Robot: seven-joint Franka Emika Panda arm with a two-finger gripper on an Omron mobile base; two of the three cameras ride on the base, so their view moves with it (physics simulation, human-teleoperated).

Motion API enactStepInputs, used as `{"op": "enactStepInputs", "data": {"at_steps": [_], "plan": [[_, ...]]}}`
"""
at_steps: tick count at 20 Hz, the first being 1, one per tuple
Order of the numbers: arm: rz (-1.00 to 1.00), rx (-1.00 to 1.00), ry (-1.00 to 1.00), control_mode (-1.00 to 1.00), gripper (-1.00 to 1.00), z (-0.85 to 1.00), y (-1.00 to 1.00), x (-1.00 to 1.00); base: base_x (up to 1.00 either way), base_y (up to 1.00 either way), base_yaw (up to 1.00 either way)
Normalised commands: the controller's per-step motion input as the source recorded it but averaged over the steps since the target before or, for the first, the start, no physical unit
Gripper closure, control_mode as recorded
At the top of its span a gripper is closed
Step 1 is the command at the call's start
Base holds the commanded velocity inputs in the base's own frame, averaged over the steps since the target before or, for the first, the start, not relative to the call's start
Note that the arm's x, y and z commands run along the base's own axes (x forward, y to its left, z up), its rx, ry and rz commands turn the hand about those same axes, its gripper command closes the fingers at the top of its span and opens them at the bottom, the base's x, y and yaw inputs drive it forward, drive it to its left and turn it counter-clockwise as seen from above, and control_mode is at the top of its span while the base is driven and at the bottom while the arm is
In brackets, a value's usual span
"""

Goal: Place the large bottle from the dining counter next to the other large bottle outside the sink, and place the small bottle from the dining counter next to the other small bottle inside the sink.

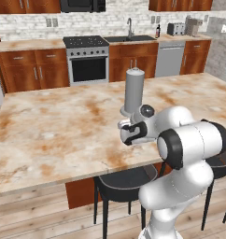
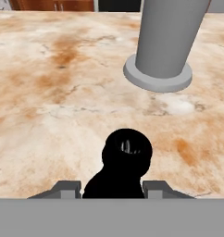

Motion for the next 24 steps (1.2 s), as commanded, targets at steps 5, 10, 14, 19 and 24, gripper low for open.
{"op": "enactStepInputs", "data": {"at_steps": [5,10,14,19,24], "plan": [[0.00,0.02,0.00,-1.00,1.00,0.25,0.00,-0.02,0.00,0.00,0.00],[0.00,0.00,0.00,-1.00,1.00,0.02,0.00,0.00,0.00,0.00,0.00],[0.00,0.00,0.00,-1.00,1.00,0.00,0.00,0.00,0.00,0.00,0.00],[0.00,0.00,0.00,-1.00,1.00,0.00,0.00,0.00,0.00,0.00,0.00],[0.00,0.00,0.00,1.00,1.00,0.00,0.00,0.00,-0.01,0.00,0.00]]}}
